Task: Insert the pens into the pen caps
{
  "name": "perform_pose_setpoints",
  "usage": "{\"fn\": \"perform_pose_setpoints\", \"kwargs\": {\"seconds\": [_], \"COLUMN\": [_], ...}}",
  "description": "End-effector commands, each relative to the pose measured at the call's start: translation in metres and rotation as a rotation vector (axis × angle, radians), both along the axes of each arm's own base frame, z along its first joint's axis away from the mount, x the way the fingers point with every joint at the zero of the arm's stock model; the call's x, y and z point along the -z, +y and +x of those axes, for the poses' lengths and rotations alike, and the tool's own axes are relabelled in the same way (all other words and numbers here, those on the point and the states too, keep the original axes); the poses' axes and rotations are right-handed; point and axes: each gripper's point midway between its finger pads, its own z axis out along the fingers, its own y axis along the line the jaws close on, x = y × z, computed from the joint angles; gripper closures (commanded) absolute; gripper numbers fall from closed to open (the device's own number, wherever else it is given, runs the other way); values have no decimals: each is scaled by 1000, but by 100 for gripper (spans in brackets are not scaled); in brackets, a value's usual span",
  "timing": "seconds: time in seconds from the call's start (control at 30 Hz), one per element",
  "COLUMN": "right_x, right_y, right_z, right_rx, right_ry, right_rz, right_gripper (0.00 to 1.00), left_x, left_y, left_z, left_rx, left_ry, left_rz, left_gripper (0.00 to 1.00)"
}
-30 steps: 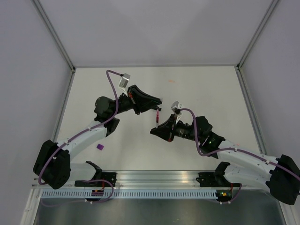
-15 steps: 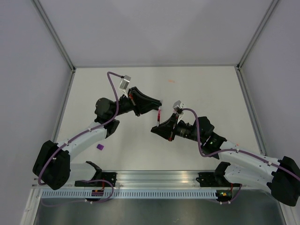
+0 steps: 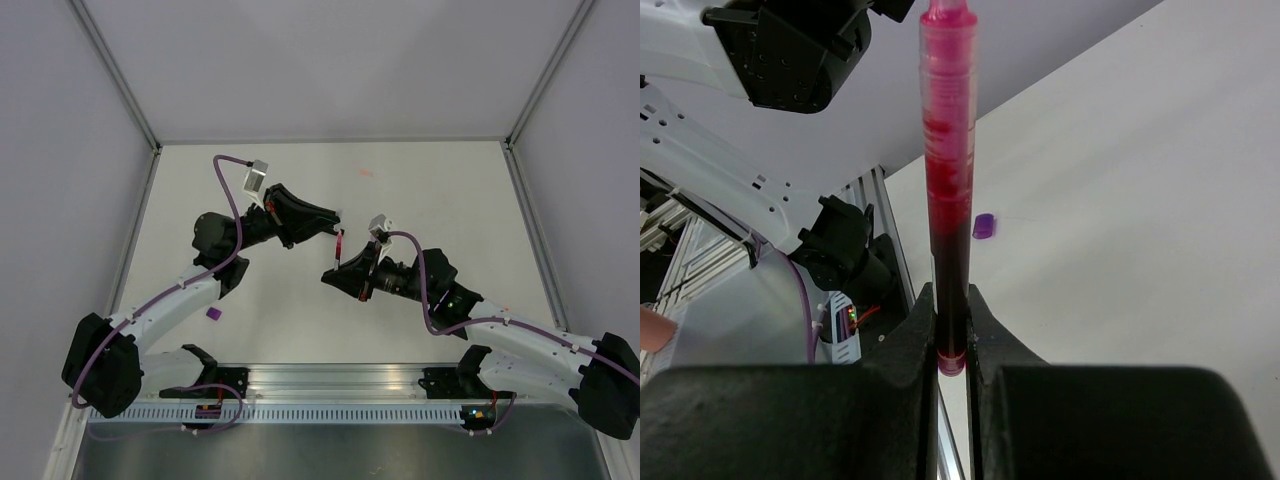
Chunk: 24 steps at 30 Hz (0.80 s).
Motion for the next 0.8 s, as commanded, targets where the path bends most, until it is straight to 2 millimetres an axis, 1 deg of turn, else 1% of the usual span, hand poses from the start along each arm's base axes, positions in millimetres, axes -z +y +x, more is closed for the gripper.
{"fn": "perform_pose_setpoints", "kwargs": {"seconds": [0.0, 0.17, 0.47, 0.63, 0.77], "right_x": [-10, -10, -9, -11, -9], "right_y": [2, 2, 5, 4, 4], "right_z": [-1, -1, -4, -4, -2], "right_rx": [-12, -13, -24, -23, -10], "right_ry": [-40, -42, -37, -40, -36], "right_rz": [27, 28, 24, 26, 20], "right_gripper": [100, 100, 100, 100, 100], "left_x": [-12, -9, -14, -10, -7], "left_y": [3, 2, 2, 2, 2], "left_z": [-4, -3, 1, 3, -1], "left_rx": [-25, -25, -41, -50, -35], "left_ry": [-67, -60, -62, -61, -60], "left_rz": [-20, -16, -21, -12, -11], "left_gripper": [98, 98, 98, 98, 98]}}
